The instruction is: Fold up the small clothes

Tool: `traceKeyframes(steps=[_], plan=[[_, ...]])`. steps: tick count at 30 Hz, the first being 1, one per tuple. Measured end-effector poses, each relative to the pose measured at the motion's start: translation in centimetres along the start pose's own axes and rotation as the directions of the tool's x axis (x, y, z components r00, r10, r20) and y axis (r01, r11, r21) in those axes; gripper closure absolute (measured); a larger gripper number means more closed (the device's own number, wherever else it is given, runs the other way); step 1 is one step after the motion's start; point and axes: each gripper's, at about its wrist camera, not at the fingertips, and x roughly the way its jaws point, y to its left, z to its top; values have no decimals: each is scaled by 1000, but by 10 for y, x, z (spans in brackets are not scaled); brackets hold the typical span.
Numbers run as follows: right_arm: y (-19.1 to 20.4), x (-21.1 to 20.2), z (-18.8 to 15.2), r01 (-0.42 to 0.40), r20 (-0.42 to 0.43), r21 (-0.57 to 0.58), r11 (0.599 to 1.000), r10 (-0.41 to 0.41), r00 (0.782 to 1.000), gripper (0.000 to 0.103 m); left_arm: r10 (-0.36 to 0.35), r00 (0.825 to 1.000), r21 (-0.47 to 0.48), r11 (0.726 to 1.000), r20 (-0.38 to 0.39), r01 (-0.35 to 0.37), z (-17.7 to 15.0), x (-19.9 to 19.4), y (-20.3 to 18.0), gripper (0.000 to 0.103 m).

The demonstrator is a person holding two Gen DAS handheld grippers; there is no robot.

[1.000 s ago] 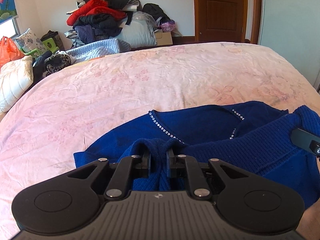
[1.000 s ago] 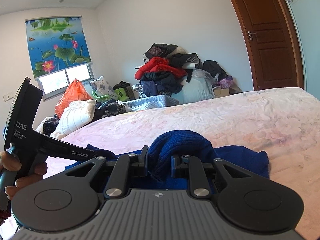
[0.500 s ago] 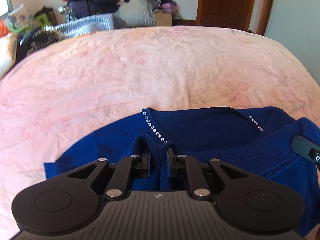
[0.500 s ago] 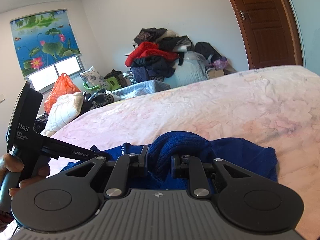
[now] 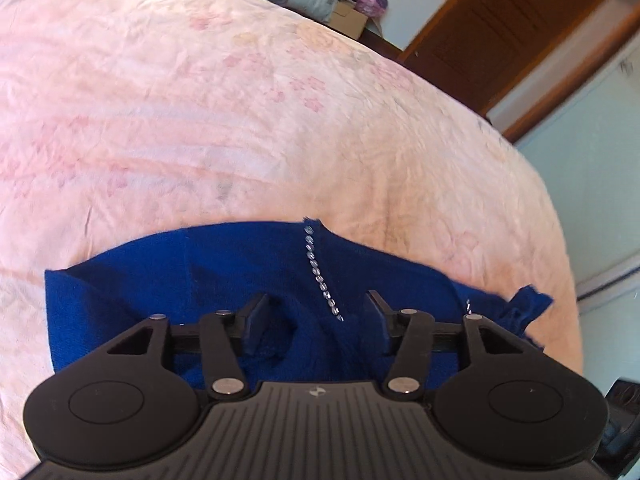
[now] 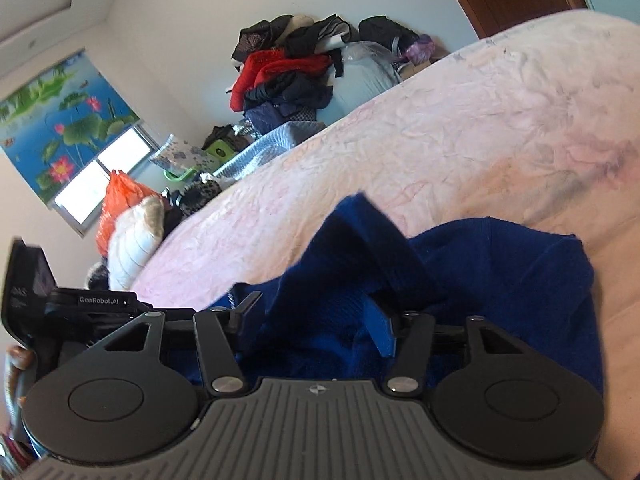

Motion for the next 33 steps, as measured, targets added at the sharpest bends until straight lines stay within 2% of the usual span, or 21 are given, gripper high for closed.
traceKeyframes(steps=[4,7,9,11,13,15,17,18,19,20,21,22,24,26,28,30,31,33], plan=[[-14,4,16,24,52,47,999,-26,998,33,8,998,-85,996,64,-2,10,-7,15,51],[-30,6,26,101,102,110,989,-112,988,33,55,990,-146,989,129,-36,14,-18,26,52],[-29,-2,26,129,146,100,987,-143,979,35,114,980,-97,990,161,-99,11,-28,27,51],[-23,-9,25,137,168,33,990,-141,976,35,185,967,30,981,176,-193,6,-36,21,51],[-15,-8,26,180,146,-63,982,-170,975,35,239,951,183,944,198,-275,-4,-41,11,51],[-7,-2,25,231,114,-158,960,-214,970,35,277,928,345,870,250,-352,-22,-45,-1,47],[0,3,24,257,87,-202,945,-245,966,35,276,909,467,789,311,-399,-42,-51,-8,40],[7,6,21,234,66,-223,946,-225,972,36,267,905,510,756,332,-411,-51,-52,-10,39],[14,8,18,177,36,-238,955,-173,984,36,259,900,545,725,351,-421,-60,-54,-12,37],[22,10,14,94,-8,-239,966,-99,995,36,254,896,567,703,363,-429,-67,-55,-13,37],[31,16,9,-12,-77,-220,975,-5,997,34,251,896,581,690,367,-431,-71,-55,-13,37],[37,23,5,-85,-134,-189,978,60,989,31,249,896,592,681,367,-431,-74,-54,-13,37],[51,45,-5,-204,-274,-112,973,167,947,15,260,891,599,666,371,-444,-79,-51,-14,37],[62,66,-13,-246,-351,-73,966,206,913,14,287,880,590,658,378,-468,-81,-46,-11,37],[71,87,-15,-281,-392,1,960,259,883,13,319,876,572,665,363,-479,-83,-40,-5,37],[76,108,-10,-344,-358,135,929,370,857,14,360,866,554,667,347,-499,-86,-34,2,37],[75,116,-6,-359,-319,199,912,407,856,13,382,857,543,663,347,-515,-87,-32,5,36],[71,127,3,-387,-170,303,871,449,877,7,412,839,524,655,354,-544,-88,-30,10,35]])
